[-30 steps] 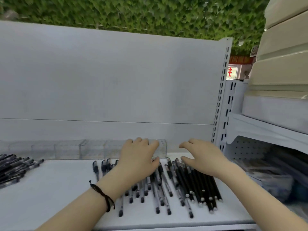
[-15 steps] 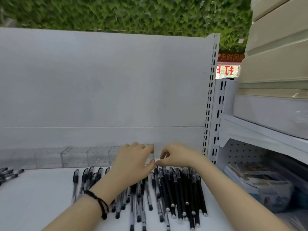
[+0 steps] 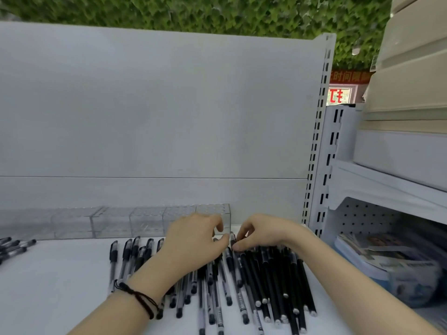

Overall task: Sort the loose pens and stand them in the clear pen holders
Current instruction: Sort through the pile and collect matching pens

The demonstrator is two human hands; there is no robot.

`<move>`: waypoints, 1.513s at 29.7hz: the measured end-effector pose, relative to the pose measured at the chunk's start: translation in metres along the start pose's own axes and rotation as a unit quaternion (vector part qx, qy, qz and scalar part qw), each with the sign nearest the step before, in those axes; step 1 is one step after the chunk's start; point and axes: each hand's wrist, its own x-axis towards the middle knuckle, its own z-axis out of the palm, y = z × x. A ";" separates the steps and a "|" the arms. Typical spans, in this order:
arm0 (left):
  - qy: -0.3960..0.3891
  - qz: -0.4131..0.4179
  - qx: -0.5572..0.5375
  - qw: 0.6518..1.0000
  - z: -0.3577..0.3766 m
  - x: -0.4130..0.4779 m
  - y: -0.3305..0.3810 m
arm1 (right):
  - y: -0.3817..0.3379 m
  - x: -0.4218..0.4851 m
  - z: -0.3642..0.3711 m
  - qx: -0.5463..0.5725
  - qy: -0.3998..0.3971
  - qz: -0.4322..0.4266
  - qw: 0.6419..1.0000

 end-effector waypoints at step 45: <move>-0.189 -0.140 -0.809 0.539 -0.001 0.003 0.018 | 0.028 -0.028 -0.030 -0.021 -0.023 -0.013 0.999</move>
